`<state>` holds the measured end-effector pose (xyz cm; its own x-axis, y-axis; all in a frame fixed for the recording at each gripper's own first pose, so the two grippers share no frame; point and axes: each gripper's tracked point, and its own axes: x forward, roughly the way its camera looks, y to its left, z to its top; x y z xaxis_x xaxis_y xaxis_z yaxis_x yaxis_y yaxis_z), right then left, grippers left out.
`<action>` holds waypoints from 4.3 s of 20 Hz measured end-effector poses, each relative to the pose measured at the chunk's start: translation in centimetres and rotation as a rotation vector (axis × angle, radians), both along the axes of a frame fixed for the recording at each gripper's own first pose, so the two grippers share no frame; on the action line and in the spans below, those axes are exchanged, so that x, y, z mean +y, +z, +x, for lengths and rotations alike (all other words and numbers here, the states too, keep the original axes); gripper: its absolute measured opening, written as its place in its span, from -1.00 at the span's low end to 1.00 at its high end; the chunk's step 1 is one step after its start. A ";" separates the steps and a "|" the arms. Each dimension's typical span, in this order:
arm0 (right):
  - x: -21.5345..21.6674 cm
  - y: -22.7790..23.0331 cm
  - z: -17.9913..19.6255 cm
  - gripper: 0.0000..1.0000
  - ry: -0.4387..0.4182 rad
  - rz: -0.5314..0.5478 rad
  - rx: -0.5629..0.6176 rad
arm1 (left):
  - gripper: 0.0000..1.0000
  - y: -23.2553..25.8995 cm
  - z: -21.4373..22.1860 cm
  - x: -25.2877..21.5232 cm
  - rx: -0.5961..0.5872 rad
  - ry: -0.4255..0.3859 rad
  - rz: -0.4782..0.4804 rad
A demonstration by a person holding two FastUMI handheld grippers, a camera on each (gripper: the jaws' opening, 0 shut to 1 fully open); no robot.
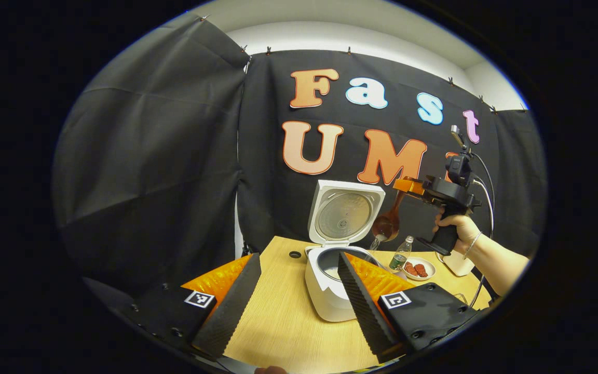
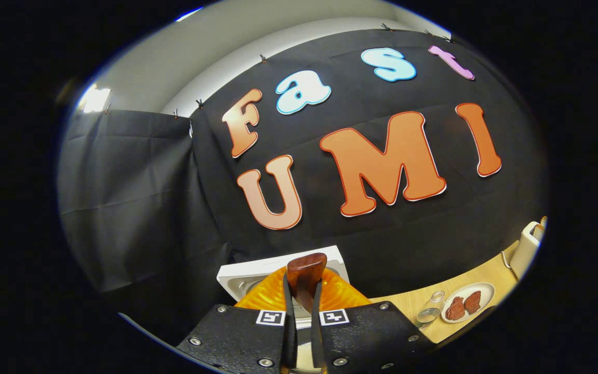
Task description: Close the left gripper, press the button to open the rice cooker; take a wooden spoon from the chopstick holder with the right hand, scoop a spoonful of rice and pour it into the rice cooker, then put the wooden spoon back into the chopstick holder.
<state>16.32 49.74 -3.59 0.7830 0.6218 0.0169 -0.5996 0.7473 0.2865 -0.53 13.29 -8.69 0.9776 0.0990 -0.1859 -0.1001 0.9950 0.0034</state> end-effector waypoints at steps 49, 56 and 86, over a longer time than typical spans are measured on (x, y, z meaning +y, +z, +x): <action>-35.2 -6.4 -7.7 -0.80 -0.324 0.004 0.103 | 1.00 0.9 -2.0 -9.5 -0.030 -0.133 0.005; -39.1 -13.7 -9.0 -0.80 -0.388 0.008 0.218 | 1.00 0.8 -1.6 -11.4 -0.023 -0.159 0.027; -49.9 -21.2 -11.0 0.89 -0.573 -0.071 0.423 | 1.00 2.8 -0.7 -11.0 -0.028 -0.109 0.087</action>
